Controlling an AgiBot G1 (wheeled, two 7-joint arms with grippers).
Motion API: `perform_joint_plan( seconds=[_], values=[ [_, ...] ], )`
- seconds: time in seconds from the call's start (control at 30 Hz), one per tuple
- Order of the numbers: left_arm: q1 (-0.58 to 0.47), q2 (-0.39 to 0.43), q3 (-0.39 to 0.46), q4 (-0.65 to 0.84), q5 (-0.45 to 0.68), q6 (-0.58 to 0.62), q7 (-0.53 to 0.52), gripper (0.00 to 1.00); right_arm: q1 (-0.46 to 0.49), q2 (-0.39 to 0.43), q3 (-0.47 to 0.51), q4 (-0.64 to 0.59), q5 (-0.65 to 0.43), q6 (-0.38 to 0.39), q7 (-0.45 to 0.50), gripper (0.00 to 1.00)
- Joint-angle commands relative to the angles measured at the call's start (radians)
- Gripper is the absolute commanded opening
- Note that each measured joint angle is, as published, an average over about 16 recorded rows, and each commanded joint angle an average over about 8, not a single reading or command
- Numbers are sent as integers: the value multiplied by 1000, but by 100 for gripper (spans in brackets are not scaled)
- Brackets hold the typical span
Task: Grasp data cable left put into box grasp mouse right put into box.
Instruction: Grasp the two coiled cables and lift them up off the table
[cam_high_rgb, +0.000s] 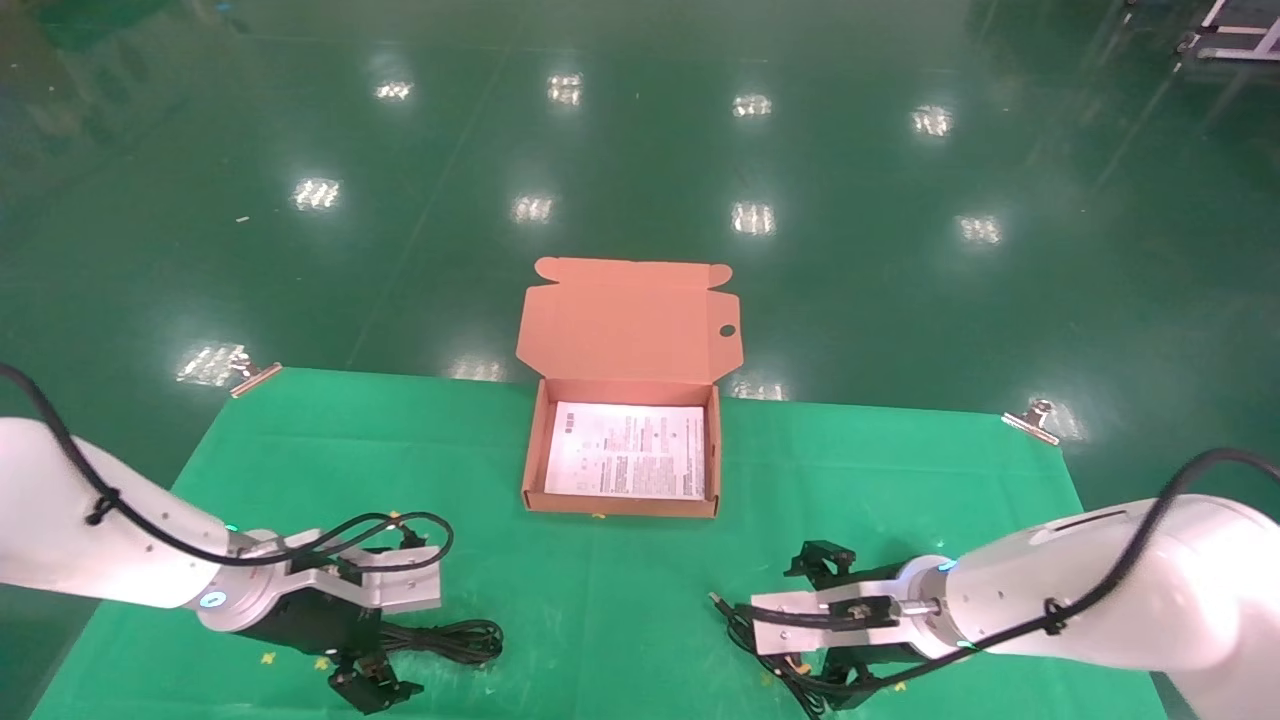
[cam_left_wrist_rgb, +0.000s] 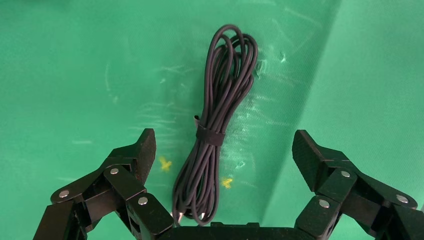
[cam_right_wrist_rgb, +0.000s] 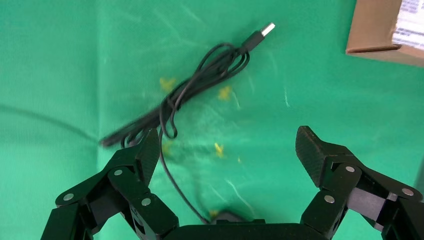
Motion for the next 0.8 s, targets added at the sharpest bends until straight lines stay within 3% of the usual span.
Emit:
perform_joint_plan(
  seconds=[0.03,0.4,0.43,0.67,0.7,0.8],
  values=[
    [-3,17,-7,57,-13,-12,20,100,7,-24,1,-44,-2,7,15,100],
    [-31,97,-4,308,-17,-46,161,100,47,-133,-1,-290,10,58,-15,100],
    [-33,102,-3,326,-15,-50,171,91,50,-139,-2,-306,9,64,-21,96],
    [-45,126,2,412,-6,-68,202,4,61,-163,-5,-374,5,87,-42,8],
    [-46,128,2,417,-6,-70,202,0,62,-165,-5,-378,5,89,-42,0],
    [-48,132,3,427,-4,-73,203,0,64,-167,-5,-385,5,92,-43,0]
  ],
)
